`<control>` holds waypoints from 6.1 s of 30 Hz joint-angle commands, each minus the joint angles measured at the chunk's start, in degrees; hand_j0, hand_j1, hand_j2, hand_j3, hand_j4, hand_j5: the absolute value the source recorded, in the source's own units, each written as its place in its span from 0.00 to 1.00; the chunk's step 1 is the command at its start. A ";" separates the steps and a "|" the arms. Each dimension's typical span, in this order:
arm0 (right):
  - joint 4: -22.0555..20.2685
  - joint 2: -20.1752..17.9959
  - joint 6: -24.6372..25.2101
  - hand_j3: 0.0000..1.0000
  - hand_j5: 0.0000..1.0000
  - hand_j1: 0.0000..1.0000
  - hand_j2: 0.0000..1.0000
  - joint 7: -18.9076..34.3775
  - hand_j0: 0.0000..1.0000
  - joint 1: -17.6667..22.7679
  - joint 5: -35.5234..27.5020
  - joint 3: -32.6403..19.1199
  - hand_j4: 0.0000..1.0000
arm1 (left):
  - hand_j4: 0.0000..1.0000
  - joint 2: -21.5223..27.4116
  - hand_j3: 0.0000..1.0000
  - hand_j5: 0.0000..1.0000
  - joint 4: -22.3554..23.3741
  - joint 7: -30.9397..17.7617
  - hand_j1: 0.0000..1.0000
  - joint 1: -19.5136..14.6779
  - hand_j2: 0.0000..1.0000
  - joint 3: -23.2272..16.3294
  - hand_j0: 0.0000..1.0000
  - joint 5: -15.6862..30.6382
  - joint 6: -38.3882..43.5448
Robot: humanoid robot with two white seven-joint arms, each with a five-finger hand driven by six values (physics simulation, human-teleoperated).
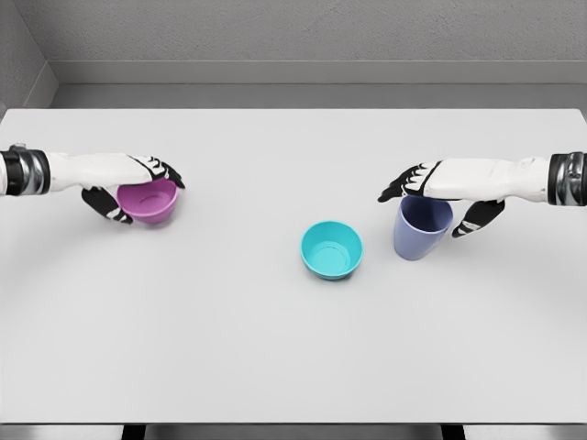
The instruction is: Stacking bowl and cup with both arms
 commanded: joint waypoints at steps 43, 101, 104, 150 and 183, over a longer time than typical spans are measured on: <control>0.09 0.85 0.11 1.00 1.00 1.00 1.00 0.05 1.00 0.62 -0.10 0.02 1.00 | 0.59 -14.59 0.59 0.59 -1.05 0.17 0.59 -6.33 0.59 -0.21 0.59 1.92 0.08; 2.37 1.46 0.11 0.64 0.64 0.64 0.64 3.75 0.64 0.44 0.42 -4.03 0.64 | 0.59 -21.70 0.59 0.59 -11.25 0.26 0.59 -9.67 0.59 -5.57 0.59 5.44 0.08; 2.37 0.58 0.11 0.63 0.63 0.63 0.63 3.75 0.63 0.53 0.33 -4.47 0.63 | 0.59 -21.88 0.59 0.59 -11.25 0.26 0.59 -9.76 0.59 -5.57 0.59 5.79 0.08; 2.28 0.41 0.11 0.61 0.61 0.61 0.61 3.39 0.61 0.53 -2.30 -5.52 0.61 | 1.00 -24.87 1.00 1.00 -10.81 0.34 1.00 -9.76 1.00 -6.80 1.00 6.49 0.08; -2.99 0.32 0.11 0.61 0.61 0.61 0.61 3.13 0.61 -1.14 -8.72 -5.43 0.61 | 1.00 4.05 1.00 1.00 -18.01 6.93 1.00 -4.66 1.00 3.40 1.00 6.75 0.08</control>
